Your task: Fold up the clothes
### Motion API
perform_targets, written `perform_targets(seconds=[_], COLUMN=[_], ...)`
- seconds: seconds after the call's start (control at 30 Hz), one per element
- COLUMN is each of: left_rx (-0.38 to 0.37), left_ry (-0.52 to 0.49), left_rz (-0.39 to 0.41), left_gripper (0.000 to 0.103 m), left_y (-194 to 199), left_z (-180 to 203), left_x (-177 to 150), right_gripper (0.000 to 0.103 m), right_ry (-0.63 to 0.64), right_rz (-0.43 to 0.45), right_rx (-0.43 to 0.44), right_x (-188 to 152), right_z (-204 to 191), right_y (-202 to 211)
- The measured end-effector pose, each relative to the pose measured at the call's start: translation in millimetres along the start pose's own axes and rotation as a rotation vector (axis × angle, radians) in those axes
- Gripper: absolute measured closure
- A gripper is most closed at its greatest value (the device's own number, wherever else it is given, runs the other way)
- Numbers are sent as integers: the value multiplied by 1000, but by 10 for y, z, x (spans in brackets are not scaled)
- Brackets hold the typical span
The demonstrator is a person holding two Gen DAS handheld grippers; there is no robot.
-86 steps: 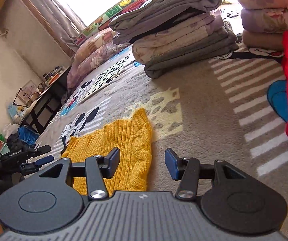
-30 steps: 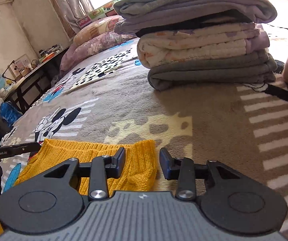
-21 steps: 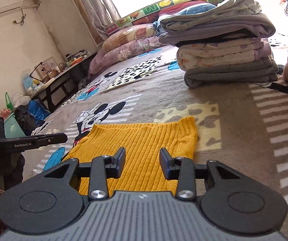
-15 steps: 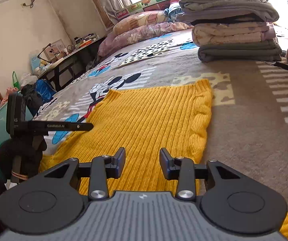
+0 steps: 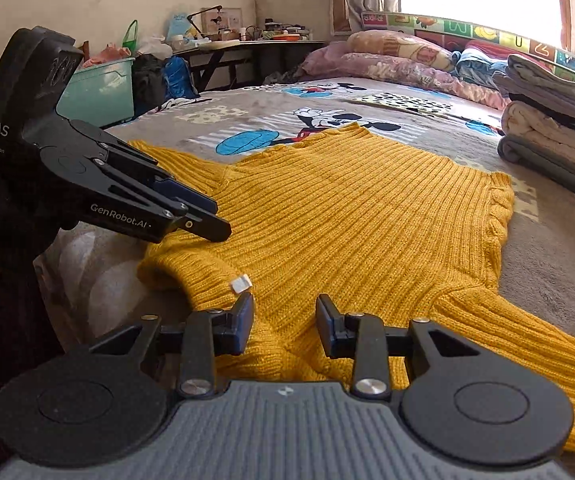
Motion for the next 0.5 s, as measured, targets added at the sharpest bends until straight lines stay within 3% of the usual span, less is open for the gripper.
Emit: perform_targets(seconds=[0.17,0.3,0.33,0.37,0.4,0.47,0.5], left_rx=[50,61,44,23,26,45,42], left_ry=[-43,-27,-29,-35,-67,-143,-113], left_rz=[13,73,44,6,-6,-19,9], left_gripper=[76,76,76,72,60,59,59], left_y=[92,233,182,119,103,95,145], left_z=[101,162,186,214,256,346,299], left_x=[-120,-43,-63,-91,-108,-136,-106], right_gripper=[67,67,67,67,66,64,64], right_ry=[47,119,141,167,173,139,122], right_rz=[-41,-7,6,33,29,-29,-49], right_rx=[-43,-88,-98,-95,-103,-86,-73], right_x=[-154,-136,-125,-115,-124,-185,-208], right_z=[-144,-291,-330,-362,-364,-310,-284], right_y=[41,120,148,183,166,47,2])
Point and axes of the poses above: each gripper's, at about its wrist camera, not at the fingertips, and y roughly against the way its jaws point, z to its right, x to its top, the point moved 4 cm from there along -y, roughly the way its jaws point, and after that the axes turned 3 degrees about x, right-handed, at the moved point
